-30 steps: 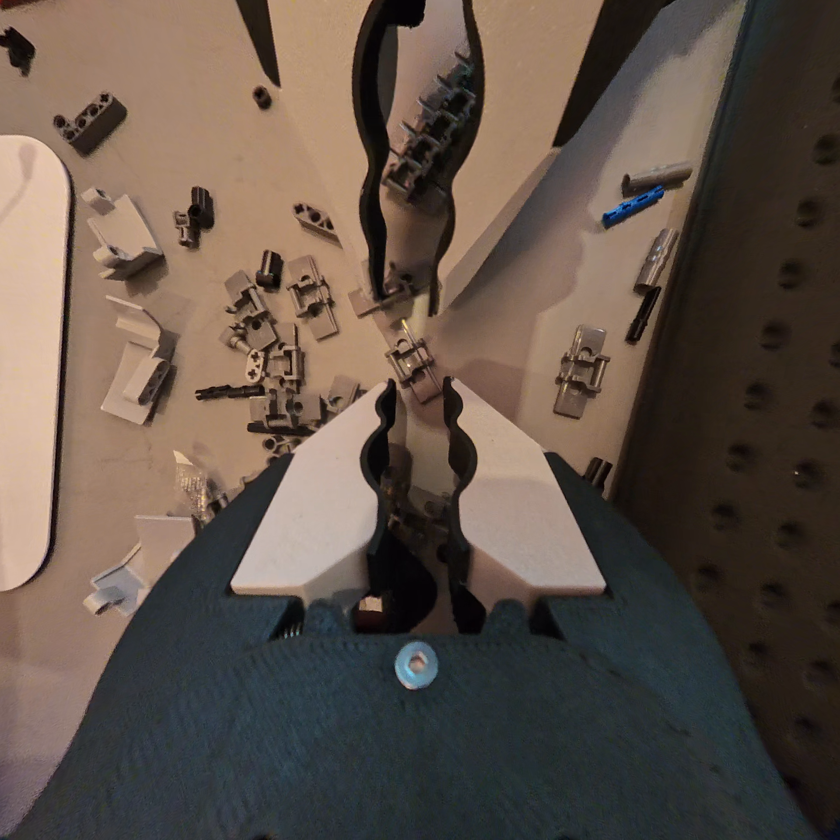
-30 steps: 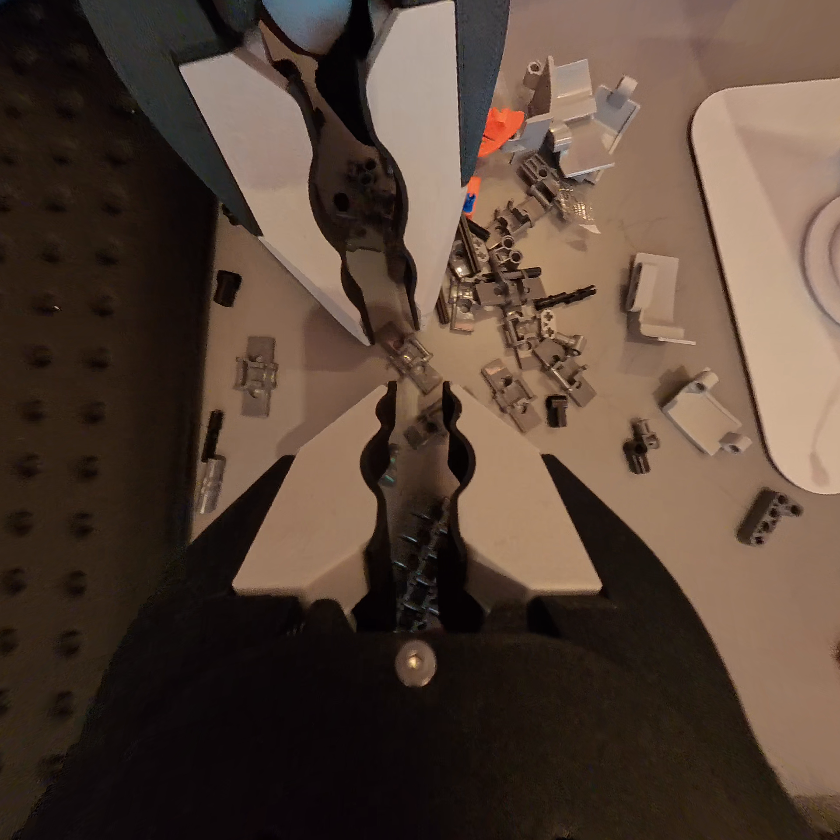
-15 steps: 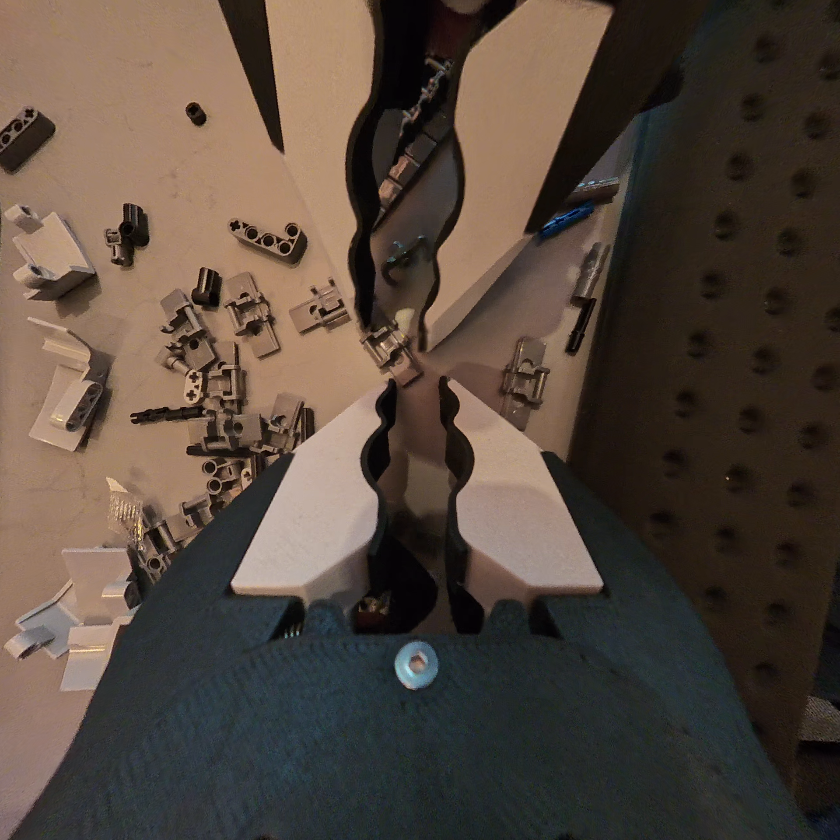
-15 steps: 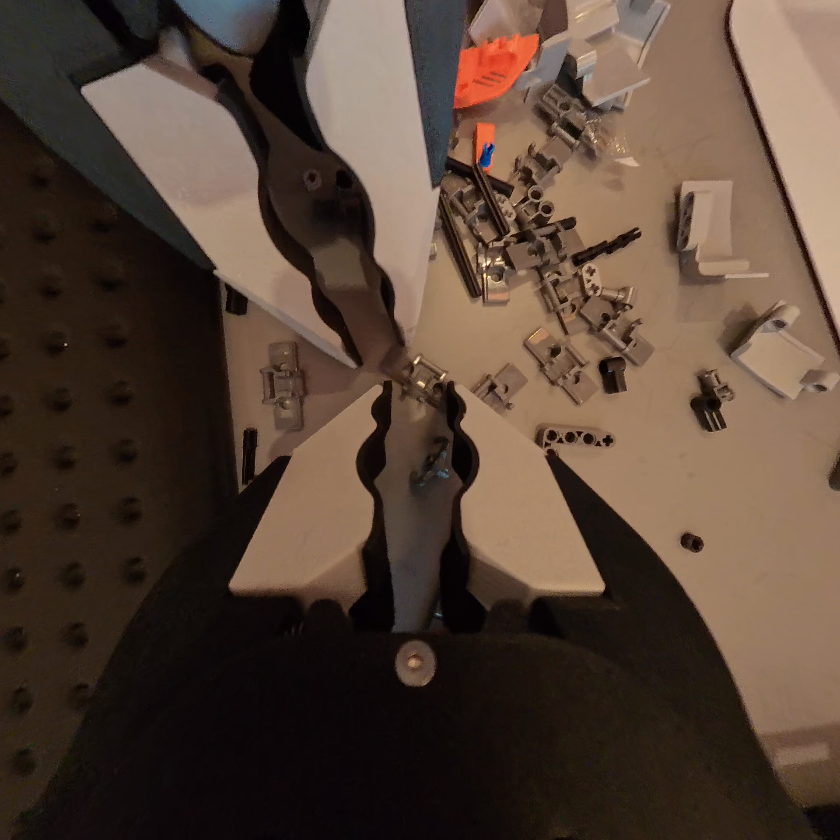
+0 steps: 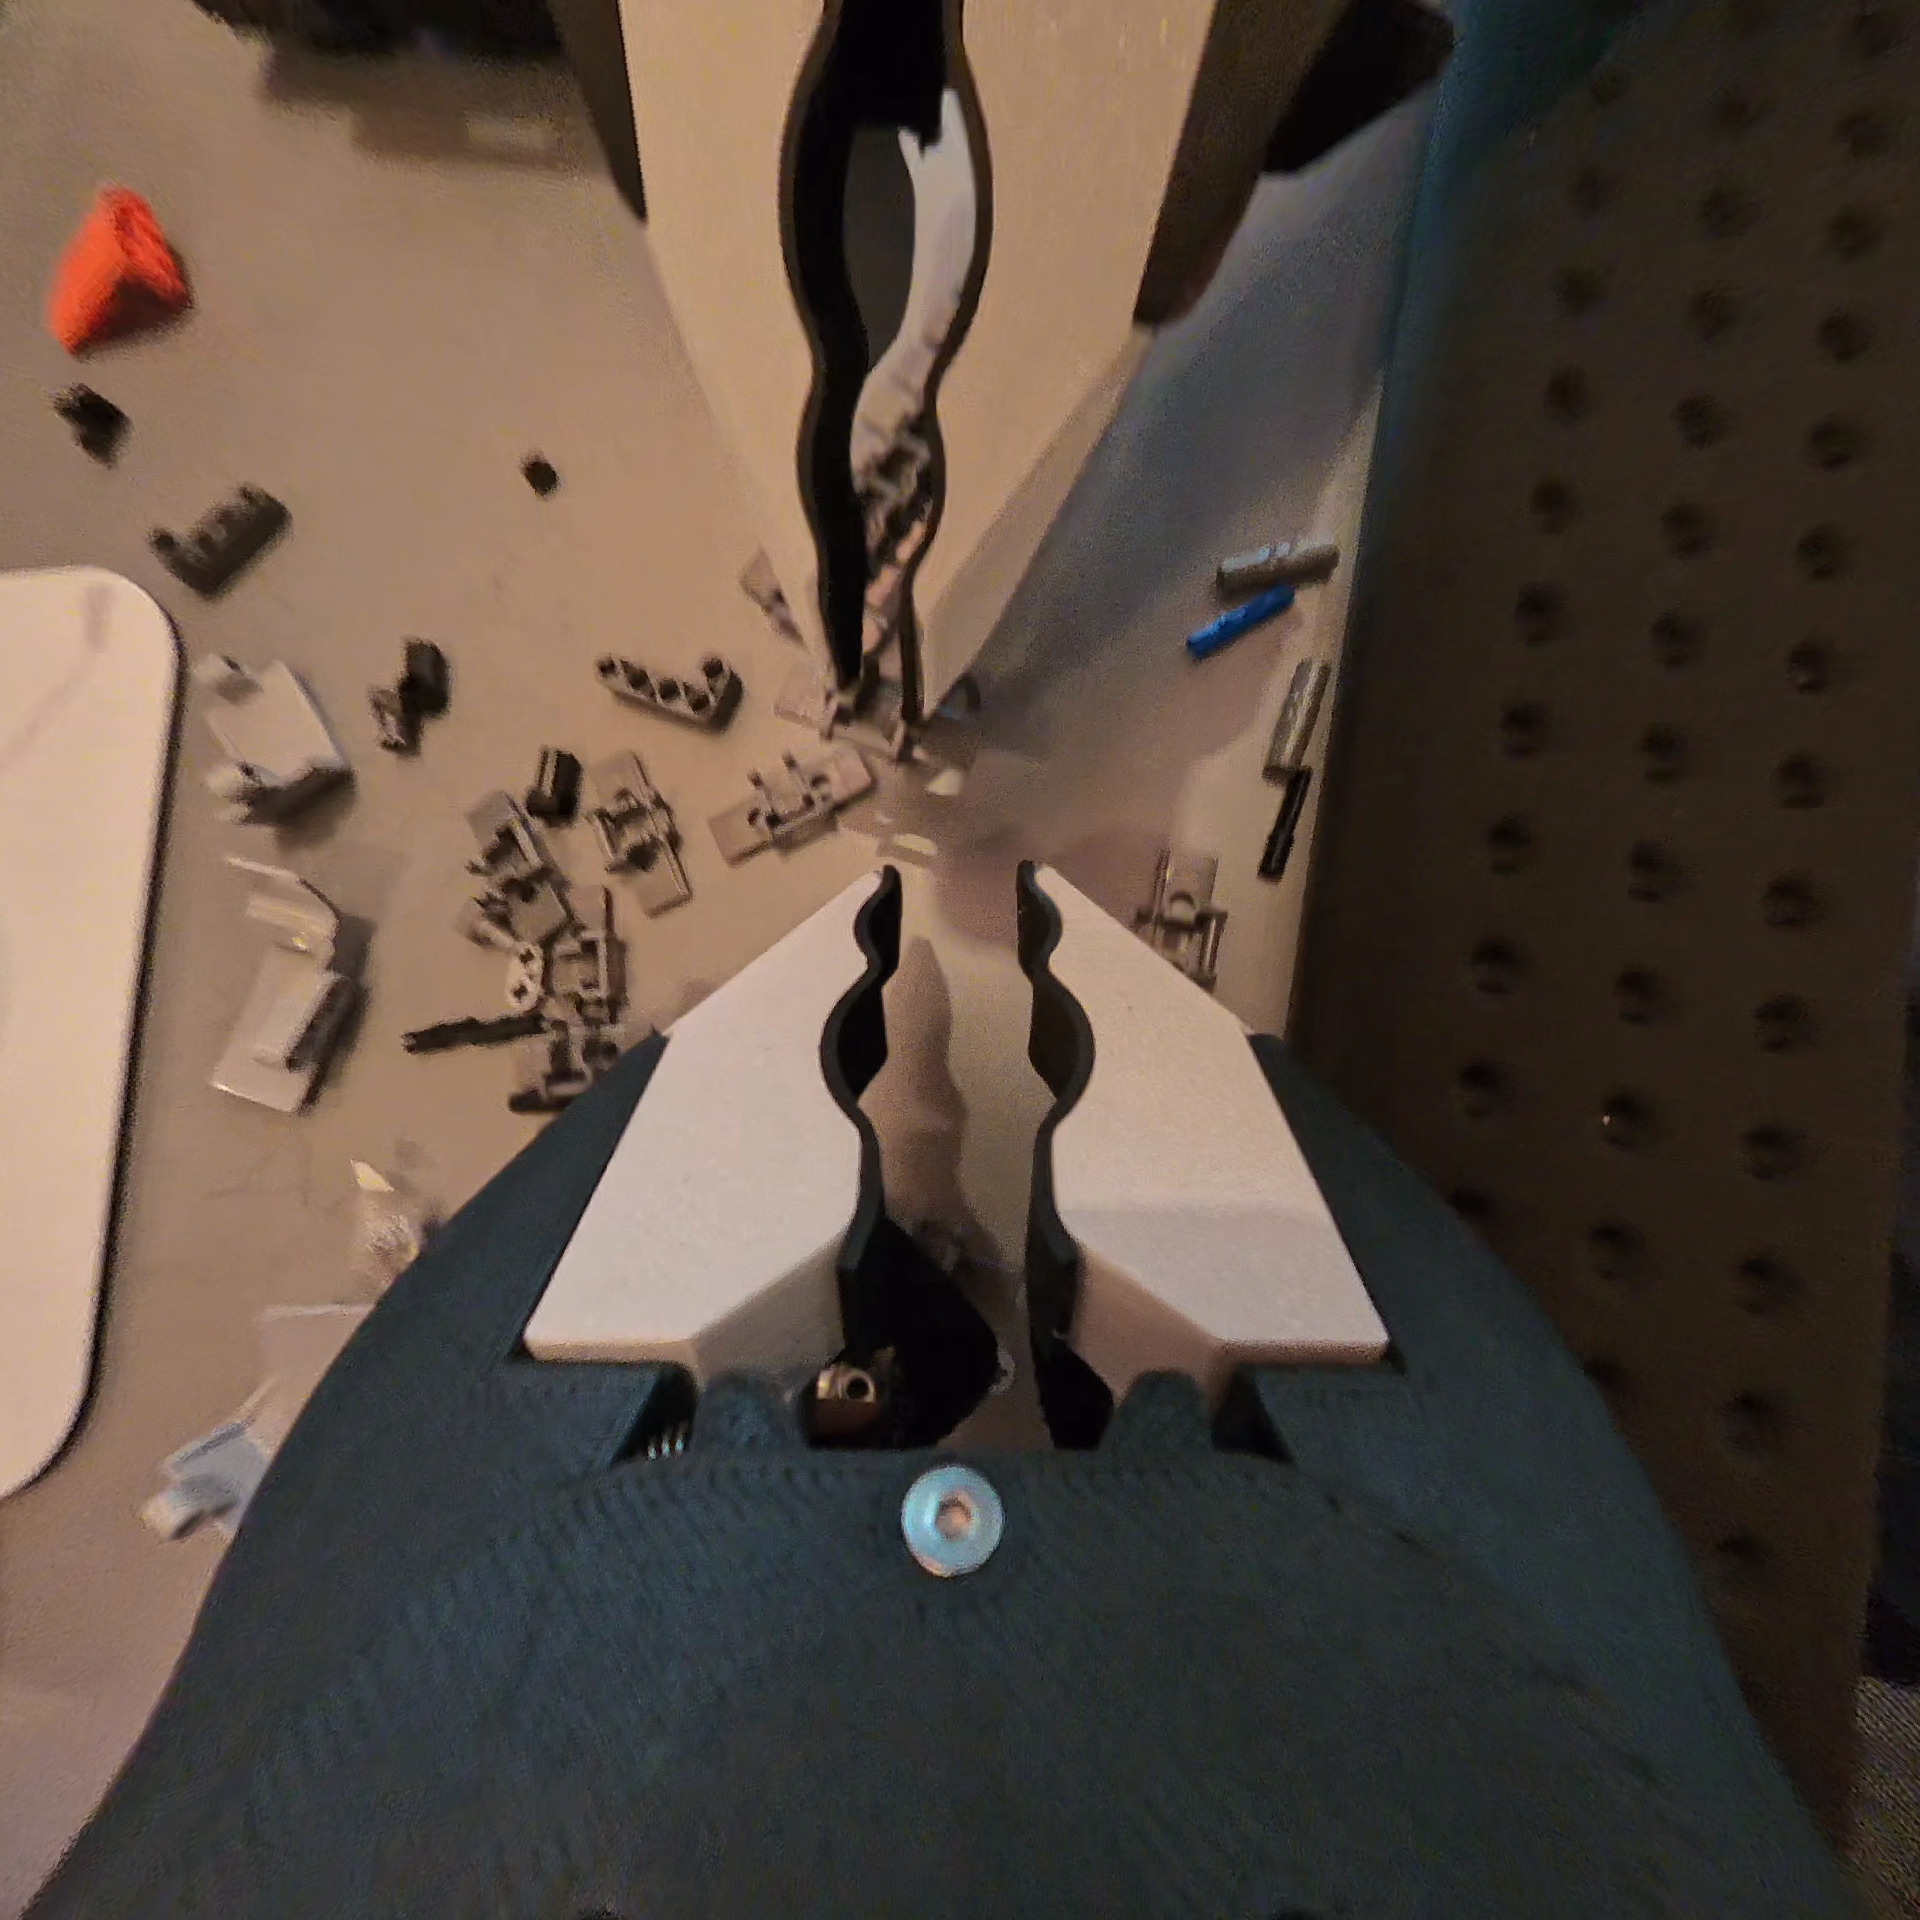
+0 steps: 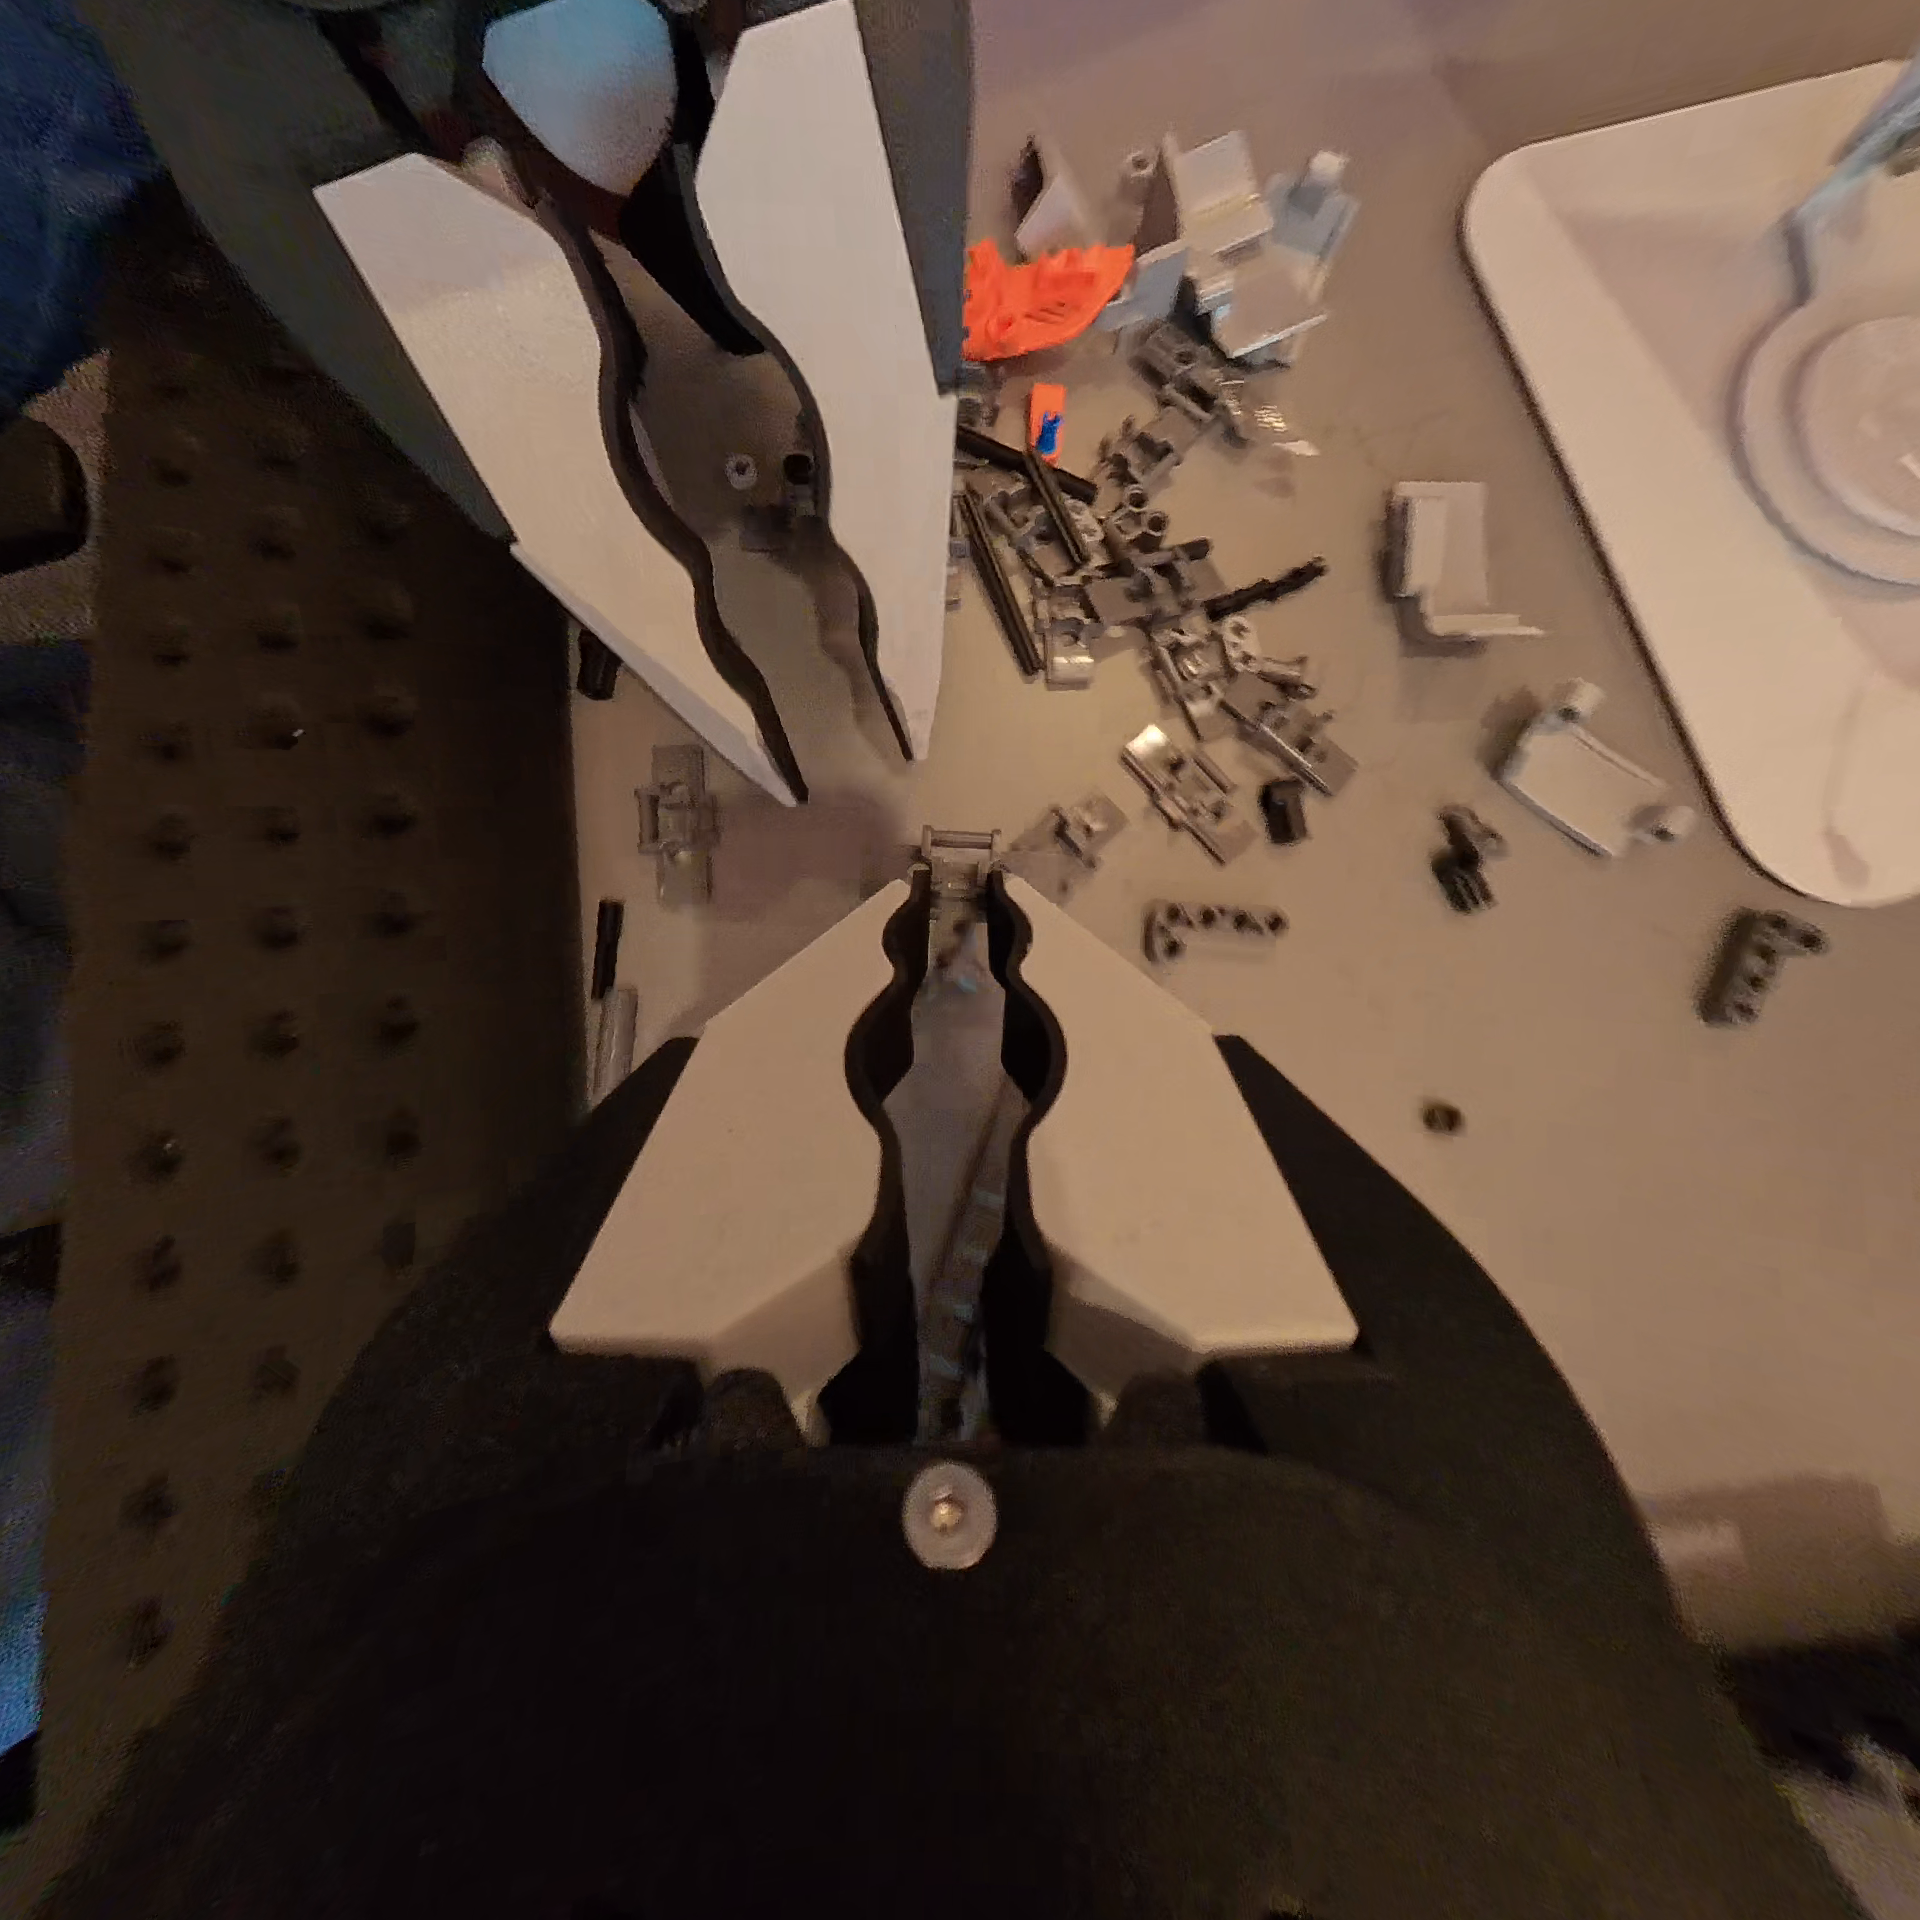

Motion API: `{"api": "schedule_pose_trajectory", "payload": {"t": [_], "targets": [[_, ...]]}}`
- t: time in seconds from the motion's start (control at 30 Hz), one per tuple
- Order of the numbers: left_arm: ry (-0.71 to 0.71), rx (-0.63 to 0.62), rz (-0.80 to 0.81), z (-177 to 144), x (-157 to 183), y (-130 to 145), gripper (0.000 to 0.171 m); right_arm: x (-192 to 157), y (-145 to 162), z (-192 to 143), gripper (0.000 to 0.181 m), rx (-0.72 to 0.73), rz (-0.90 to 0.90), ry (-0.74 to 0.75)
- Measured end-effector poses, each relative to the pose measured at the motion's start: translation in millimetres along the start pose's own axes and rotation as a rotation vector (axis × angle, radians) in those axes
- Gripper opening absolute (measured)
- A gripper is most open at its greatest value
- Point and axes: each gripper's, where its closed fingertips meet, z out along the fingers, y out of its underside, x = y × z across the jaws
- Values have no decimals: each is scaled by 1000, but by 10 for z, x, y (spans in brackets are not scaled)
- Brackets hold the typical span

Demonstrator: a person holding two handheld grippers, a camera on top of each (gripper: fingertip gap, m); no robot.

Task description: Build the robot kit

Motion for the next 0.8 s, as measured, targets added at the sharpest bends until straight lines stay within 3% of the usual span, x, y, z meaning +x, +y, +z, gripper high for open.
{"api": "schedule_pose_trajectory", "payload": {"t": [0.1,0.3,0.53,0.8], "targets": [[-27,66,60,4,-6,-229,21,59,176,-416,8,6,24,37],[-49,72,211,299,84,-653,19,-8,931,-969,8,-85,118,93],[-58,-41,297,644,53,-640,18,-122,1321,-937,8,-154,152,100],[-60,-78,293,738,31,-554,16,-107,1382,-879,8,-150,193,77]]}}
